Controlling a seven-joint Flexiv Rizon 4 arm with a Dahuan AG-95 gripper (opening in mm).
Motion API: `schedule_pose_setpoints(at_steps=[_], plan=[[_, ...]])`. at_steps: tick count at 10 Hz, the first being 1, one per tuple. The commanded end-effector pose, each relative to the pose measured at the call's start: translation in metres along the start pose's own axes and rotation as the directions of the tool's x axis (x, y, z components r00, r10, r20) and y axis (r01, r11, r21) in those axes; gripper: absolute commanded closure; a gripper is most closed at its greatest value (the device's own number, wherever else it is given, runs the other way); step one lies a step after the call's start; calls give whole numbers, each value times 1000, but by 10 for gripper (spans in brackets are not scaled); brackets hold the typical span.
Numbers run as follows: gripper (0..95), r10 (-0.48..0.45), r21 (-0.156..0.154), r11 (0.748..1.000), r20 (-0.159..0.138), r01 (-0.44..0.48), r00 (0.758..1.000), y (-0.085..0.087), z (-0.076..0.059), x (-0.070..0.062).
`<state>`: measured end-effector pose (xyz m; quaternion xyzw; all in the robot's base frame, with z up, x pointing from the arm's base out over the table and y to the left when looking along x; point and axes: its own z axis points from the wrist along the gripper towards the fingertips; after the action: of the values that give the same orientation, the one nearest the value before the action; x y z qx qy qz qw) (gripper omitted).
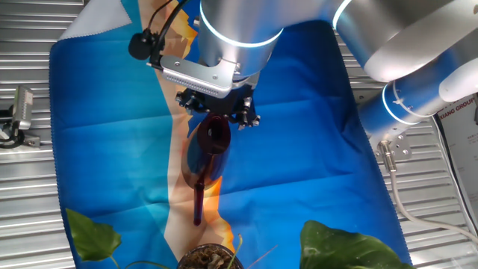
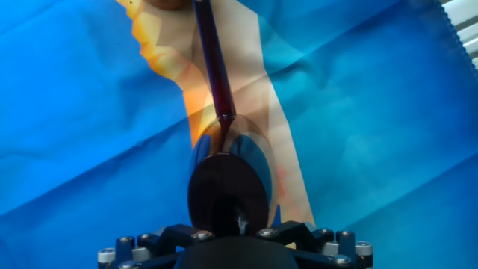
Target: Water the plant
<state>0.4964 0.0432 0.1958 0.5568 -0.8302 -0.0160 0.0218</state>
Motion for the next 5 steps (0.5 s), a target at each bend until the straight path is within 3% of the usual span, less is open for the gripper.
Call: schedule_pose_setpoints(at_steps=[1,5], plan=[[0,-4,-1,1000,-4,4,1000,-1,0,-1],[0,-34,4,999,-11,34,999,-1,0,-1]])
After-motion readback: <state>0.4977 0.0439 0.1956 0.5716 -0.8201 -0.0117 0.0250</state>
